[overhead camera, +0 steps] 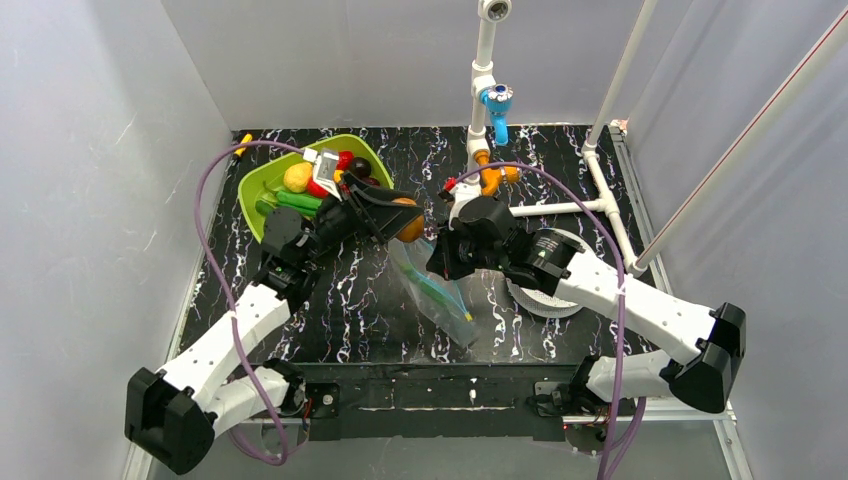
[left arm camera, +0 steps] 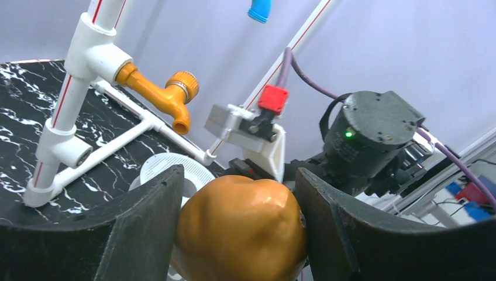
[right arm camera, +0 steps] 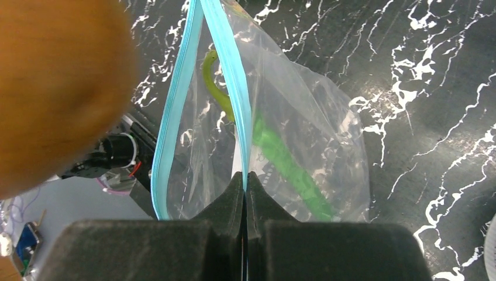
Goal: Place the food in the zip-top bag and seal the zipper
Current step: Place the fake vegetable in the zipper food storage bag, then pick up the fake fruit from the bin, then place the fake fruit in the zipper food storage bag, then pick up the fake fruit from the bin.
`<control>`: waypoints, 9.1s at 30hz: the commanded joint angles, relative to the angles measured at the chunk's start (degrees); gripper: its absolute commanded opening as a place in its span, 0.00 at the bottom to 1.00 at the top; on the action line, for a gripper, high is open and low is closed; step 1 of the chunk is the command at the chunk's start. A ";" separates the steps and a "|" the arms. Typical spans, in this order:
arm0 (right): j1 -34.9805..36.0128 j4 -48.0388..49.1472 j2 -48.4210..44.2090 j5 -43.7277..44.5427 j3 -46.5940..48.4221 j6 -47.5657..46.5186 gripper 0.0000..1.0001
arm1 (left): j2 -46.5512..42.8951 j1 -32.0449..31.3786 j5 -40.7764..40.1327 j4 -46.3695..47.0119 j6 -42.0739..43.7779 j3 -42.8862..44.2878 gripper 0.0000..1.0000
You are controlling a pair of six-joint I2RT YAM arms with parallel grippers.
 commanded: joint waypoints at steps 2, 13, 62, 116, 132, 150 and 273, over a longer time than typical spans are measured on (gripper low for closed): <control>-0.24 4.60 -3.25 -3.10 -0.01 1.66 0.01 | 1.63 -3.53 -6.95 22.28 -6.24 -5.37 0.00; -1.27 6.39 -5.74 -2.44 -1.91 3.69 0.01 | -3.97 -5.80 -4.18 18.62 -6.13 -14.25 0.00; -5.02 8.70 -6.53 -7.68 -5.04 5.89 0.01 | -13.62 -11.04 -12.72 -41.19 13.01 3.91 0.95; -5.95 6.00 -5.29 -5.20 -4.41 3.43 0.01 | 43.28 38.68 -19.70 -64.07 6.43 28.56 0.72; -5.95 4.98 -5.23 -6.55 -3.27 4.46 0.01 | 51.28 35.21 -16.71 -64.28 7.12 30.02 0.69; -6.00 4.24 -4.67 -7.51 -3.02 5.16 0.01 | 44.56 34.40 -16.33 -60.37 7.91 27.68 0.34; -5.93 6.65 -8.83 -6.15 -8.76 5.79 0.01 | 46.91 25.63 -56.75 -83.29 23.20 46.77 0.98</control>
